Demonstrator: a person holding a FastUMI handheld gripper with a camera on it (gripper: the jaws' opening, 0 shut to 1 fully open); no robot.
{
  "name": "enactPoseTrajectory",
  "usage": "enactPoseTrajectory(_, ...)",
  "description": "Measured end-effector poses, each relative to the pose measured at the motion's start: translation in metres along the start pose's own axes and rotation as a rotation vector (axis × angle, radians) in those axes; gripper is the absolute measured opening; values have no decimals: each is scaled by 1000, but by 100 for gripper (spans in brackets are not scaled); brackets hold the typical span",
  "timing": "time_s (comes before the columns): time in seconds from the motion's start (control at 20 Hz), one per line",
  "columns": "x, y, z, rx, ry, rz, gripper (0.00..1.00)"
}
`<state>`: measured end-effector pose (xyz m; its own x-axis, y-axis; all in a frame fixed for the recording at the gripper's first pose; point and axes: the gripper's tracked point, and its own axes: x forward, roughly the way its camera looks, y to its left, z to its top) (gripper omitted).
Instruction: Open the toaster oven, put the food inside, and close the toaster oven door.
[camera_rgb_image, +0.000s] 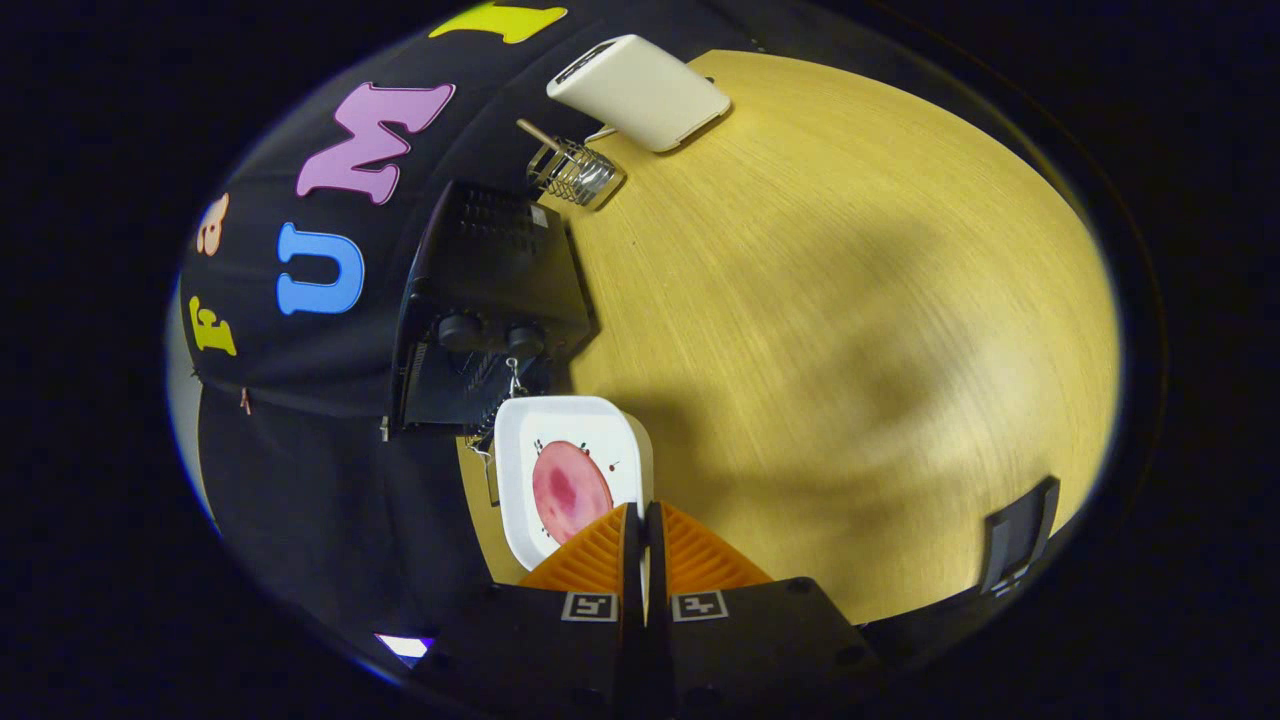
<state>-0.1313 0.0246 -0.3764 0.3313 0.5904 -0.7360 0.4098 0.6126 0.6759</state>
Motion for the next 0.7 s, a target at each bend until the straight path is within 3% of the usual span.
enactPoseTrajectory(0.5, 59, 107, -27, 57, -100, 46, 5)
enactPoseTrajectory(0.7, 92, 133, -27, 101, -158, 12, 5)
